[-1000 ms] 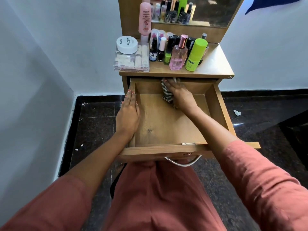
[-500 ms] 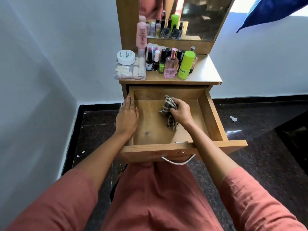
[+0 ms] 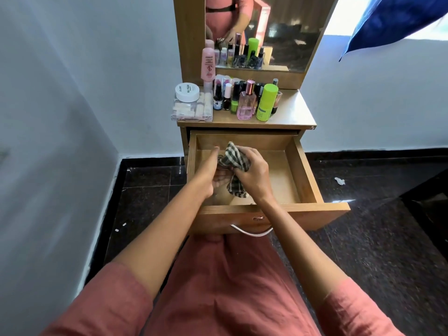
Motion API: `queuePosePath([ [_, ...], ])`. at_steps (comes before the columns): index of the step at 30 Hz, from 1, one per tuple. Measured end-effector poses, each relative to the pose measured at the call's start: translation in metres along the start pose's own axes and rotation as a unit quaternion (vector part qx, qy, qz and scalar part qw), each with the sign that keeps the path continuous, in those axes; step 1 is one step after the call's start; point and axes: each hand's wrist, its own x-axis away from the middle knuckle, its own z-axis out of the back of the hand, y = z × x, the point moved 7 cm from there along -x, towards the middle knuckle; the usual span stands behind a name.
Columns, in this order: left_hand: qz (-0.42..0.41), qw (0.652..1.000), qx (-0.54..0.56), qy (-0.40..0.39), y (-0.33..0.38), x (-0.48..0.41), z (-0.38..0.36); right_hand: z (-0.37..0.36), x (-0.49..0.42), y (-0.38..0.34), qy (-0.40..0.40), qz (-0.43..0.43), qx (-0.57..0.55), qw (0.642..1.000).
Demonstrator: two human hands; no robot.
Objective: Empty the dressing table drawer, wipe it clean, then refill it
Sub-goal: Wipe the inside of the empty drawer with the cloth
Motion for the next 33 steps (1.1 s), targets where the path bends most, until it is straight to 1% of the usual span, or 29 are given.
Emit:
queuePosePath([
  [2,0.001,1.000,0.026,-0.006,0.003,0.004,-0.004,-0.002,0.006,-0.004,-0.011,0.026,0.007,1.000],
  [4,-0.025,0.999,0.022,0.012,0.006,0.004,-0.002,-0.004,0.011,-0.004,-0.027,0.027,0.010,0.999],
  [7,-0.078,0.996,-0.009,0.029,0.009,0.002,0.003,-0.005,0.015,0.000,-0.053,0.001,-0.007,0.999],
  [10,-0.124,0.990,-0.046,0.040,0.015,0.006,0.009,-0.001,0.014,0.004,-0.051,-0.029,-0.032,0.998],
  [12,-0.152,0.984,-0.083,0.043,0.020,0.006,0.012,0.002,0.014,0.002,-0.059,-0.016,-0.022,0.998],
  [16,-0.204,0.963,-0.168,0.057,0.029,0.009,0.016,0.003,0.014,-0.007,-0.075,0.052,0.101,0.991],
  [20,-0.275,0.916,-0.276,0.093,0.041,0.015,0.016,0.004,0.009,-0.005,-0.077,0.043,0.189,0.978],
  [22,-0.294,0.896,-0.315,0.104,0.045,0.020,0.016,0.003,0.006,-0.004,-0.076,0.049,0.248,0.965],
  [23,-0.303,0.887,-0.331,0.110,0.047,0.022,0.016,0.003,0.004,-0.005,-0.071,0.055,0.256,0.962],
  [24,-0.310,0.879,-0.343,0.113,0.048,0.023,0.016,0.005,0.002,-0.008,-0.063,0.066,0.245,0.965],
  [26,-0.315,0.870,-0.364,0.103,0.051,0.022,0.015,0.007,-0.001,-0.012,-0.070,0.083,0.167,0.980],
  [28,-0.315,0.867,-0.379,0.081,0.056,0.021,0.014,0.005,-0.004,-0.014,-0.113,0.066,0.073,0.989],
  [29,-0.307,0.867,-0.386,0.066,0.057,0.020,0.013,0.004,-0.005,-0.015,-0.130,0.060,0.049,0.988],
  [31,-0.286,0.873,-0.394,0.026,0.057,0.017,0.012,0.003,-0.010,-0.018,-0.142,0.066,0.030,0.987],
  [33,-0.248,0.897,-0.365,-0.030,0.053,0.015,0.010,0.004,-0.015,-0.021,-0.149,0.071,0.013,0.986],
])
